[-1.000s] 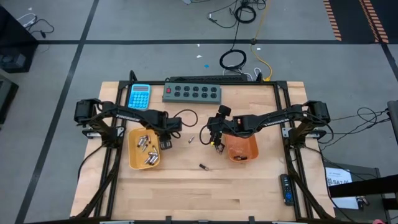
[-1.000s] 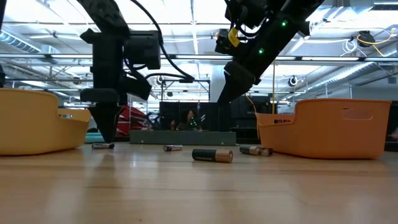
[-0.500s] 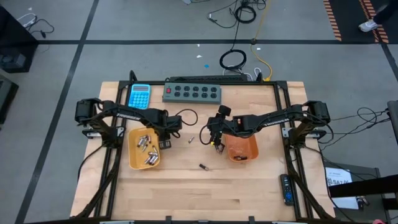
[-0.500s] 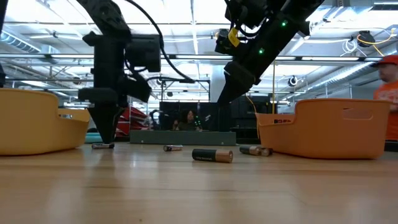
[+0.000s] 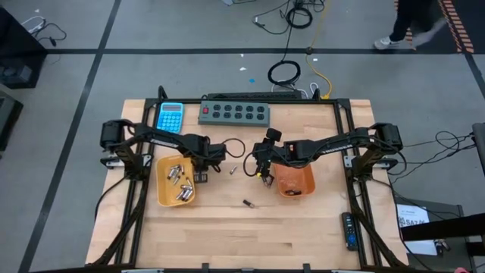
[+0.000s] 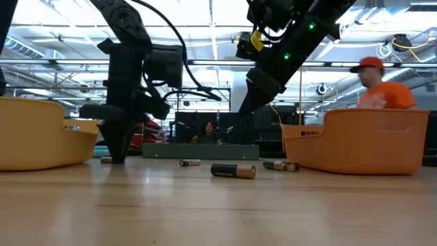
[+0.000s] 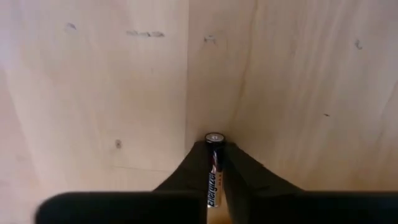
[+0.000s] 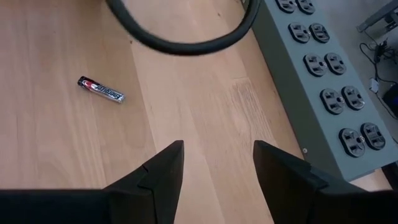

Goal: Sort batteries
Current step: Put the silver battery into the yellow bin

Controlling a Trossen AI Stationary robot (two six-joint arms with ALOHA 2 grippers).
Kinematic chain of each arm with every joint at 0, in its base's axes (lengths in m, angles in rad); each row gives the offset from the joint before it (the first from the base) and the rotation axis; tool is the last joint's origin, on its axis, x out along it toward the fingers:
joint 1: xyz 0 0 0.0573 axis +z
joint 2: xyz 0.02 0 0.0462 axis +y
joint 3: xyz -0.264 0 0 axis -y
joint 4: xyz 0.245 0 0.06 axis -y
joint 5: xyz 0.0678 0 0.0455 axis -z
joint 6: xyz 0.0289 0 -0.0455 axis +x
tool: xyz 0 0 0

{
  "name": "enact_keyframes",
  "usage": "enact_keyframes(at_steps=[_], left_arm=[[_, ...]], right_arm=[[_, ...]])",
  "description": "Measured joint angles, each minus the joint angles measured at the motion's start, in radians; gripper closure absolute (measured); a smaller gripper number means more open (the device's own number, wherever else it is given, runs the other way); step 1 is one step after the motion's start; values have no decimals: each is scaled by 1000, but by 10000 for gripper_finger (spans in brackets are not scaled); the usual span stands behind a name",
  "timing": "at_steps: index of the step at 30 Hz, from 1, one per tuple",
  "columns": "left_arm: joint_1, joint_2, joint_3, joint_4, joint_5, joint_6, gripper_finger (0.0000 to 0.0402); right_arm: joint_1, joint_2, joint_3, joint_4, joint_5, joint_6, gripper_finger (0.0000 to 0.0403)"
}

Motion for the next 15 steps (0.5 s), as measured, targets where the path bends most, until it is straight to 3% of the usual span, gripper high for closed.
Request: enact_keyframes(at_steps=[6, 9, 12, 15], left_arm=[[-61, -16, 82, -30, -99, 27, 382], [-95, -115, 143, -79, -120, -46, 382], [-133, -228, 153, -127, -42, -148, 382], [-172, -333, 151, -278, 31, -324, 382]], right_arm=[[0, 0, 0, -4, 0, 1, 218], [0, 0, 0, -10, 0, 5, 218], [0, 0, 0, -15, 0, 8, 218], [0, 0, 0, -16, 0, 14, 218]])
